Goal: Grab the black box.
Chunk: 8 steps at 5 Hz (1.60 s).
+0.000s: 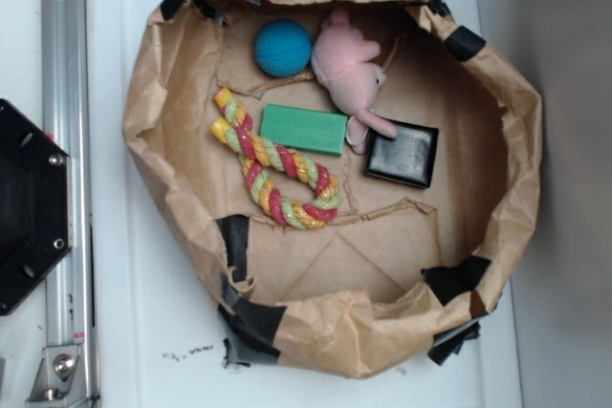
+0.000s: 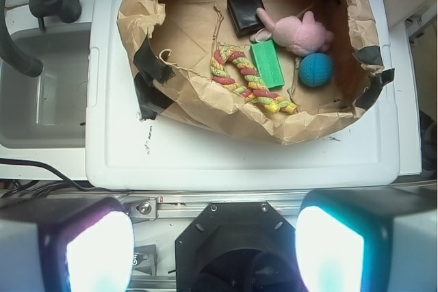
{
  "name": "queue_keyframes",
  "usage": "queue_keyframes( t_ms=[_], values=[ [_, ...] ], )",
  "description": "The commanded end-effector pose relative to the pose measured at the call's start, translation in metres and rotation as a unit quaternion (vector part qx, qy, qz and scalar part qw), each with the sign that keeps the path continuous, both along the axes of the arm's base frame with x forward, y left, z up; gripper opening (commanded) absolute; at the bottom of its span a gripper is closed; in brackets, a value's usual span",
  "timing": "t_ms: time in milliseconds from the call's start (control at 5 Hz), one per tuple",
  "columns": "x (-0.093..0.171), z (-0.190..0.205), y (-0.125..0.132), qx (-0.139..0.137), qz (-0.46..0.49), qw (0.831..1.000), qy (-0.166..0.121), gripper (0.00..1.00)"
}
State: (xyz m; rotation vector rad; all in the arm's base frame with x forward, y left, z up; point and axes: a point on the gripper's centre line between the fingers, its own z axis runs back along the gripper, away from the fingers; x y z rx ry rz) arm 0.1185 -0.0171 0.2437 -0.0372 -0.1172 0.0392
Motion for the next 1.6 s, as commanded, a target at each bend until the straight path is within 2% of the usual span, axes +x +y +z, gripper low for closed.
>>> queue_keyframes(
  t_ms=[0,200,400,600,800,1000,1200,1400],
  values=[
    [0.000,0.000,0.000,0.000,0.000,1.000,0.000,1.00],
    [0.050,-0.011,0.031,0.028,0.071,0.997,-0.030,1.00],
    [0.100,-0.020,0.056,0.038,0.071,0.995,-0.050,1.00],
    [0.153,-0.057,0.062,0.064,0.015,0.996,-0.058,1.00],
    [0.187,-0.104,0.054,0.078,-0.068,0.992,-0.066,1.00],
    [0.192,-0.144,0.056,0.063,-0.105,0.991,-0.059,1.00],
    [0.196,-0.195,0.050,0.058,-0.125,0.991,-0.007,1.00],
    [0.202,-0.226,0.048,0.054,-0.127,0.990,0.015,1.00]
  ],
)
